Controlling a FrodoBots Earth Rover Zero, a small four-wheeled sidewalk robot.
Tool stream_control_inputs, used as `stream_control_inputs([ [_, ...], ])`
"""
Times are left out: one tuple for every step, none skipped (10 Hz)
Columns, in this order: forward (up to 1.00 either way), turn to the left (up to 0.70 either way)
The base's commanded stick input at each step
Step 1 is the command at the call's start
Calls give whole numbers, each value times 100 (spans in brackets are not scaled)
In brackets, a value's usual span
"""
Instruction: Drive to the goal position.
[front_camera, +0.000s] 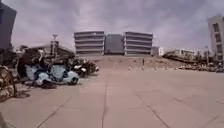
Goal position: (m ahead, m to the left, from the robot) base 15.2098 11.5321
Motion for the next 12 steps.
stream_control_inputs([
  [100,0],
  [100,0],
  [100,0],
  [100,0],
  [100,0],
  [100,0],
  [100,0],
  [100,0],
  [100,0],
  [100,0],
  [100,0],
  [100,0],
])
